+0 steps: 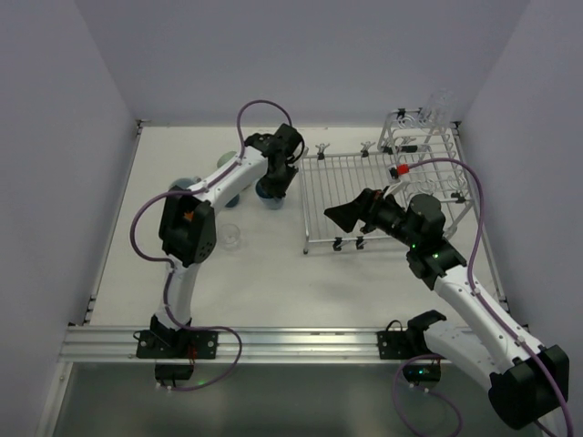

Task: Unload the cups from the dish rack

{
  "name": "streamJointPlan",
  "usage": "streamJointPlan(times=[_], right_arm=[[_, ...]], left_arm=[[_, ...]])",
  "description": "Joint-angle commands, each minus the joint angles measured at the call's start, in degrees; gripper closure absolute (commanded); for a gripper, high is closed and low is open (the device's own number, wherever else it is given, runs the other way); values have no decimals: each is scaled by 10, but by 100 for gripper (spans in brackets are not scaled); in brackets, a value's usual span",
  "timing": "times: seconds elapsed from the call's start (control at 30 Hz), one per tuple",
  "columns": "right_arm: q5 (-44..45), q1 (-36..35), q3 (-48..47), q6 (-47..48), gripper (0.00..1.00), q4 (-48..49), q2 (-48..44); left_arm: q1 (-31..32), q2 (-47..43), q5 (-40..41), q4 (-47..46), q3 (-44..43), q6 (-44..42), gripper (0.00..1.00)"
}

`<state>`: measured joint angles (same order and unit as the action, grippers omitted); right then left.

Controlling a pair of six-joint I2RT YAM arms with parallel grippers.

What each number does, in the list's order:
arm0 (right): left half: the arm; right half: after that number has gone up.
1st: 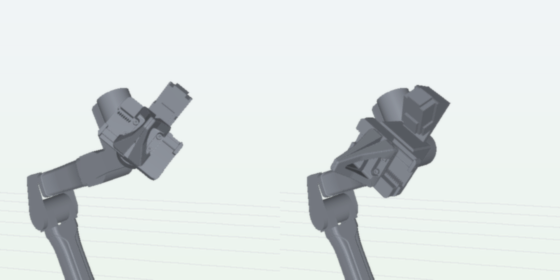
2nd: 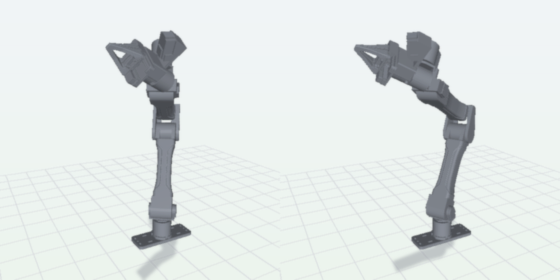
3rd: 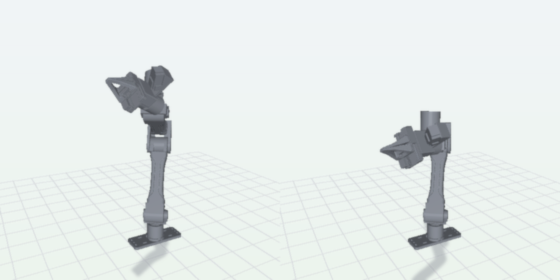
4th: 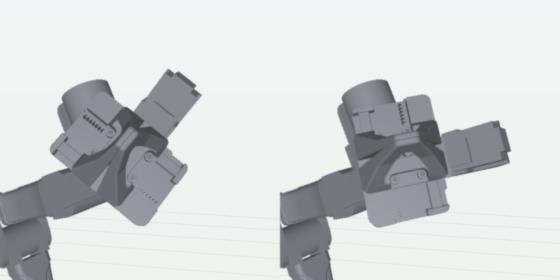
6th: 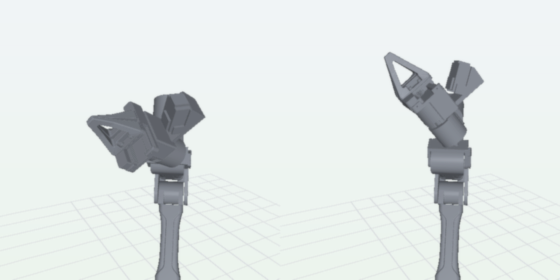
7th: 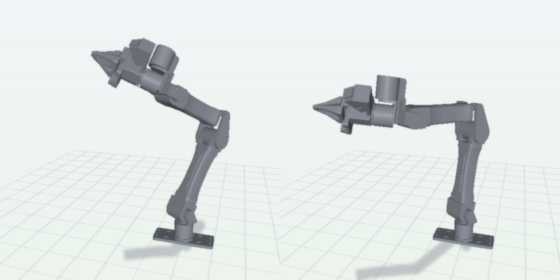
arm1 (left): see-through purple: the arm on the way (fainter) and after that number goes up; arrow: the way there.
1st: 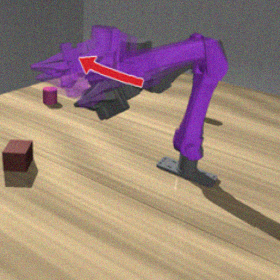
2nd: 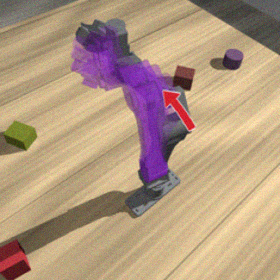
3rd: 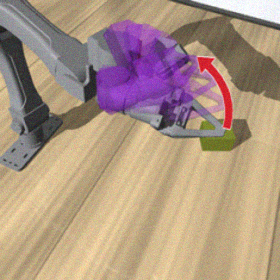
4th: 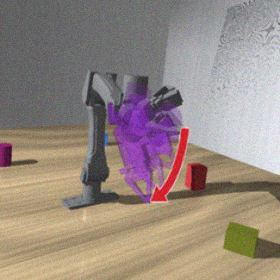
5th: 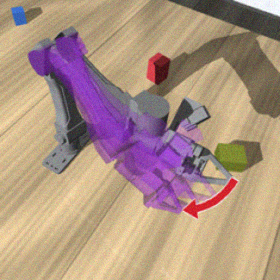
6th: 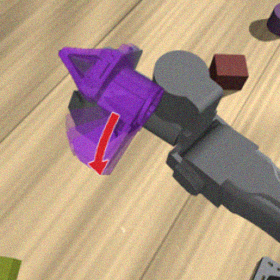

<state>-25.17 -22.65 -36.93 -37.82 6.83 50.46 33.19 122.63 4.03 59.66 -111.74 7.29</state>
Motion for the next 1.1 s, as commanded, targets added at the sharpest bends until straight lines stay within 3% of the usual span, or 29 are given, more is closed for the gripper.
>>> streamJointPlan(times=[0.0, 0.43, 0.57, 0.73, 0.8, 0.97, 1.07], right_arm=[[0, -1, -5, 10, 1, 6, -12], [0, -1, -9, 11, 1, 6, -10], [0, -1, -10, 12, 1, 4, -10], [3, -1, -9, 14, 1, 0, -15], [4, -1, -9, 16, 1, -2, -18], [0, -1, -7, 16, 1, -2, -19], [-5, -1, -5, 16, 1, -3, -22]], left_arm=[[4, 7, 11, 8, -23, -15, 70], [-4, -9, 27, -8, -119, 1, 38], [-25, -38, 26, -26, -150, 12, 23], [-102, -114, -40, -124, -86, 48, 25], [-159, -142, -121, -168, -60, 66, 28], [-268, -96, -285, -161, -59, 77, 34], [-300, -56, -298, -132, -100, 70, 33]])
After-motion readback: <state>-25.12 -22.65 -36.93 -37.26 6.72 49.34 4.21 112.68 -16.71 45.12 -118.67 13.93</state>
